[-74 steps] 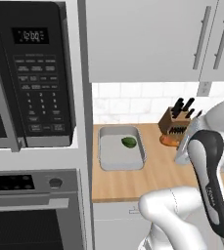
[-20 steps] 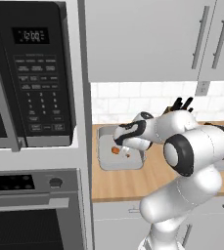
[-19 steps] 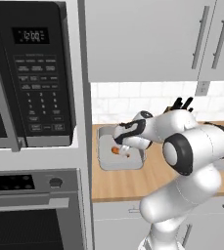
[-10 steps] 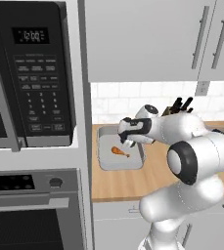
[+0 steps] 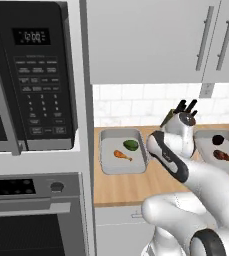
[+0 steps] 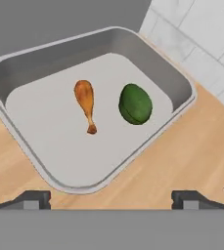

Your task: Place one avocado and one chicken drumstick in each tupperware on the nearby counter, to pack two identical lunches.

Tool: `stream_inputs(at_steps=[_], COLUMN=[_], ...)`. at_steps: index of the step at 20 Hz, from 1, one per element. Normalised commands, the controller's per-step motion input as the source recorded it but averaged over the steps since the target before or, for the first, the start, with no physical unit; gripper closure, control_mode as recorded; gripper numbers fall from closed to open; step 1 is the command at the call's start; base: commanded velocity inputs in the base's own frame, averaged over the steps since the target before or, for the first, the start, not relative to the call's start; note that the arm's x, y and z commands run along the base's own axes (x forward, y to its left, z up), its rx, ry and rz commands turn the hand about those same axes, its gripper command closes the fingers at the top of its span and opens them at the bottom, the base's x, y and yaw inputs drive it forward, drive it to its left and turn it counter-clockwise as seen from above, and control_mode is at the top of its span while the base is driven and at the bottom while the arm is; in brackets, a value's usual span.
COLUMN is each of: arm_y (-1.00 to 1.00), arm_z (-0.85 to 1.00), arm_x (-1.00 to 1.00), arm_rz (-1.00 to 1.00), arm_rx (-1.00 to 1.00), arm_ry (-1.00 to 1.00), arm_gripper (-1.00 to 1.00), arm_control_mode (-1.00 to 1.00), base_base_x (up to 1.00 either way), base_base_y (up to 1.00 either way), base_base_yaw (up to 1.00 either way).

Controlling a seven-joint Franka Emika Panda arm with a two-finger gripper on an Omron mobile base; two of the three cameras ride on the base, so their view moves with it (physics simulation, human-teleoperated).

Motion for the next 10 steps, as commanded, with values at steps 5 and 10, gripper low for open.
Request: stream_inputs(at_steps=[5,10], arm_y=[-0.94,-0.88], arm_z=[0.81,0.58], arm_x=[-0.88,-0.73], arm_rz=[-0.20,-0.18], arm_rx=[0.01,0.01], arm_ry=[-0.12,-0.16], arm_gripper=[-1.00,-1.00], arm_control_mode=[-1.00,-1.00], base_base_x=[0.00,0.00], base_base_y=[0.00,0.00], base_base_yaw=[0.00,0.00])
